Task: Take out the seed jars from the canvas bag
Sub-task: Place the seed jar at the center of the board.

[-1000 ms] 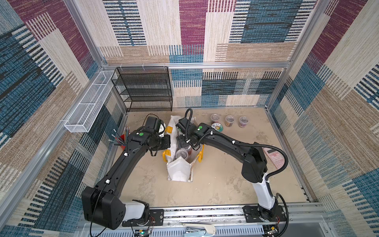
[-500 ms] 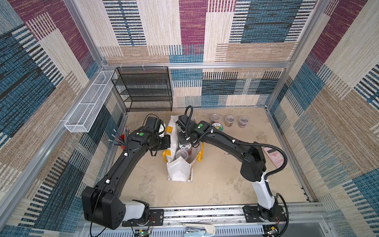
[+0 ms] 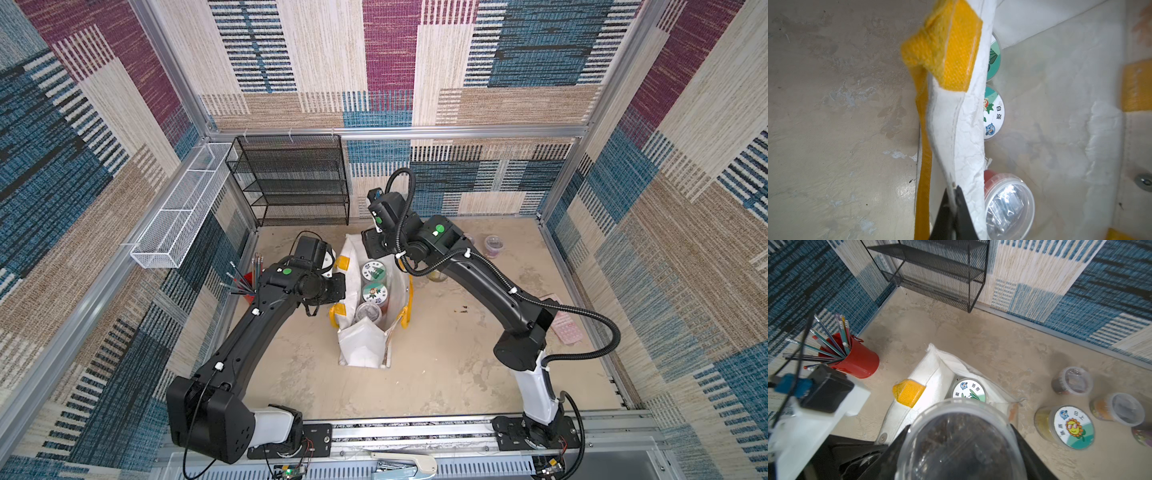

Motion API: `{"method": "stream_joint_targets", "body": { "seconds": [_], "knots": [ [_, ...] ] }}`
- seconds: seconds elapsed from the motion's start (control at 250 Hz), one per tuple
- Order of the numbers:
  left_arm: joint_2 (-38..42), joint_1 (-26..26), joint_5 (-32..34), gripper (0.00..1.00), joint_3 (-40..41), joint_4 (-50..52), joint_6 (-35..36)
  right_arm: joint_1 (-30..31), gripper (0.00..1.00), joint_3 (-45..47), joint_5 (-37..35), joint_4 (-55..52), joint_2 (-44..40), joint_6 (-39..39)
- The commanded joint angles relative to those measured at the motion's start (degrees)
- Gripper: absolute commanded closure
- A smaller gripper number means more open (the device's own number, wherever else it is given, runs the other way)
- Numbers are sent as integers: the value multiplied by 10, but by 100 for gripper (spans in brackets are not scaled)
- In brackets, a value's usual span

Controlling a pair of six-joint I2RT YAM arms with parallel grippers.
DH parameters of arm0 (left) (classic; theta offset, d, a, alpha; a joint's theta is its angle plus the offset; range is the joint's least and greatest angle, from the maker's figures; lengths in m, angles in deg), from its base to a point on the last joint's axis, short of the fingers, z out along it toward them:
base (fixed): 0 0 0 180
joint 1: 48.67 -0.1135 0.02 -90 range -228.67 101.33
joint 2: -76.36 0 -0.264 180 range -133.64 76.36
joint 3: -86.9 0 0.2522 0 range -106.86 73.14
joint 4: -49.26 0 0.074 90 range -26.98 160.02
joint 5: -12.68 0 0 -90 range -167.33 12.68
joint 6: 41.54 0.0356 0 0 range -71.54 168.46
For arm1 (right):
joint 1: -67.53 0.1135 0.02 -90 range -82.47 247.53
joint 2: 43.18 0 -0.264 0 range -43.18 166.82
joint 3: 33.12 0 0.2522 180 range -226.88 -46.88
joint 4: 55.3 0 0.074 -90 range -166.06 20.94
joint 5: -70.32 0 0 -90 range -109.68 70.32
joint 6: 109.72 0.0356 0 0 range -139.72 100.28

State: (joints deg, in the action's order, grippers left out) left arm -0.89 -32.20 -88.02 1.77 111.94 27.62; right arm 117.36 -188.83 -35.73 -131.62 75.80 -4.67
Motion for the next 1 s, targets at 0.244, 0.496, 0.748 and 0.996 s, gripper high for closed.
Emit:
{"method": "stream_joint_targets", "body": {
  "seconds": [0.244,0.496,0.748,0.996],
  "knots": [
    [-14,0,-2,100,-4,18,-7,-69,57,71,-3,-55,-130,-15],
    [-20,0,2,100,-14,20,-6,-182,56,305,0,8,-254,-7],
    [-20,0,1,100,-18,26,-5,-297,56,569,26,131,-345,0],
    [-19,0,5,100,-18,27,-5,-349,57,661,45,231,-332,-1]
  ]
}}
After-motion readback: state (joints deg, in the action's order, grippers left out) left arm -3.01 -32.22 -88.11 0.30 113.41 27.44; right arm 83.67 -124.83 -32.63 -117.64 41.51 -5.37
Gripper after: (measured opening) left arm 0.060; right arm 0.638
